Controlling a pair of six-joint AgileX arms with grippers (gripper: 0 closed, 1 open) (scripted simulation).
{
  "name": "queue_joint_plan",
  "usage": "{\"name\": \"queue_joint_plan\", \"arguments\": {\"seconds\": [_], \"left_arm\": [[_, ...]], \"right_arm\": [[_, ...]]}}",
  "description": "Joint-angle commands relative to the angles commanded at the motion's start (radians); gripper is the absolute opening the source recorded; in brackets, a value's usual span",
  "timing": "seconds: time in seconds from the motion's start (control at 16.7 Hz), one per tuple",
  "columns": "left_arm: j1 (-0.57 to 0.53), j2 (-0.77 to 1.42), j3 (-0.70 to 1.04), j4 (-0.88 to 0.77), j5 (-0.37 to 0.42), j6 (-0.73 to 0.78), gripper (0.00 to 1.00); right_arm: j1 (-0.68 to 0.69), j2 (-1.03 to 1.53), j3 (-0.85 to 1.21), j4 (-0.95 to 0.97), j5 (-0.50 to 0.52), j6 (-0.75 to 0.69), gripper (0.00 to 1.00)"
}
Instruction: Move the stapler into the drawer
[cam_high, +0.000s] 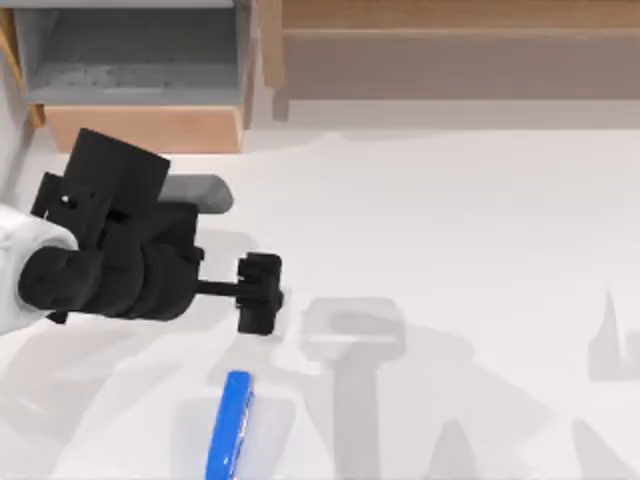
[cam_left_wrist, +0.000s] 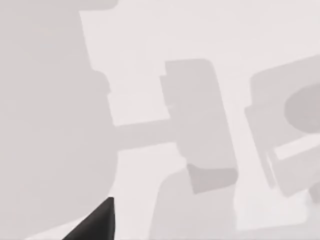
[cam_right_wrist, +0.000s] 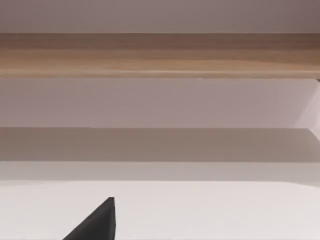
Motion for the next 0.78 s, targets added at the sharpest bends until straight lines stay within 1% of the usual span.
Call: {"name": "queue_joint_plan", "arguments": {"seconds": [0.3, 0.48, 0.6, 0.78], "left_arm": [[-0.241, -0.017, 0.069, -0.387, -0.213, -0.252, 1.0], [-0.356, -0.018, 0.101, -0.525, -0.326, -0.358, 1.0], [-0.398, -0.016, 0.116, -0.566, -0.366, -0.394, 1.0], [-0.404, -0.015, 0.118, -0.571, -0.372, -0.399, 1.0]], "right_arm": [[0.0, 0.0, 0.0, 0.0, 0.0, 0.0, 1.0], [0.0, 0.0, 0.0, 0.0, 0.0, 0.0, 1.0], [0.0, 0.0, 0.0, 0.0, 0.0, 0.0, 1.0], [0.0, 0.0, 0.0, 0.0, 0.0, 0.0, 1.0]]}}
